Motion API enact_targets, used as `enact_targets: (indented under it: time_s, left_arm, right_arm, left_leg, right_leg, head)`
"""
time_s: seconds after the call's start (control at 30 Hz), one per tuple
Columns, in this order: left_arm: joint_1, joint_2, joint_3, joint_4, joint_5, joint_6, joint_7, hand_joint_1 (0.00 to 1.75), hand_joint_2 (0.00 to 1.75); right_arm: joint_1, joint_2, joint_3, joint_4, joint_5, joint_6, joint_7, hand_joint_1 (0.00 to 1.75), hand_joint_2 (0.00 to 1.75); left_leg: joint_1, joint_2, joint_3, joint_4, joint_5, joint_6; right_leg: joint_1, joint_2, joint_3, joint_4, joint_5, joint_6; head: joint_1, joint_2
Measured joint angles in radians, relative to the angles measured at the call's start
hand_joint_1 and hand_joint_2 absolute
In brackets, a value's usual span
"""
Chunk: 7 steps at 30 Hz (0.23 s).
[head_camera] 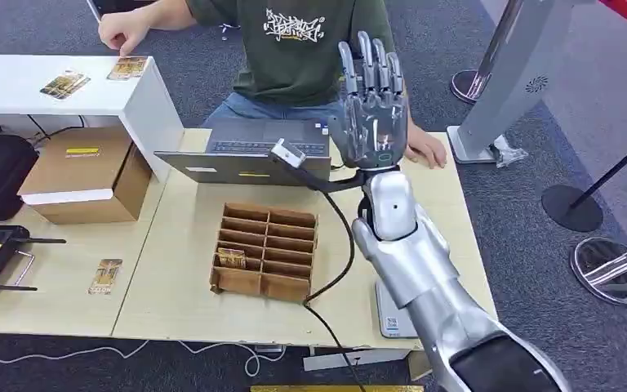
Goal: Pass the card to the sensor for recognition and then transmit it.
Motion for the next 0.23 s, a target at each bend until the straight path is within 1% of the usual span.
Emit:
enact_targets:
  time_s: [0.23]
  left_arm:
    - [0.020, 0.004, 0.000, 0.000, 0.006, 0.007, -0.002, 0.00, 0.00]
  right_arm:
    - [0.216, -0.032, -0.063, -0.257, -0.003, 0.000, -0.010, 0.00, 1.75]
  left_leg:
    - [0.000, 0.000, -0.001, 0.000, -0.001, 0.000]
  right_leg:
    - [0.000, 0.000, -0.001, -0.001, 0.000, 0.000]
  head:
    - [0.000, 0.000]
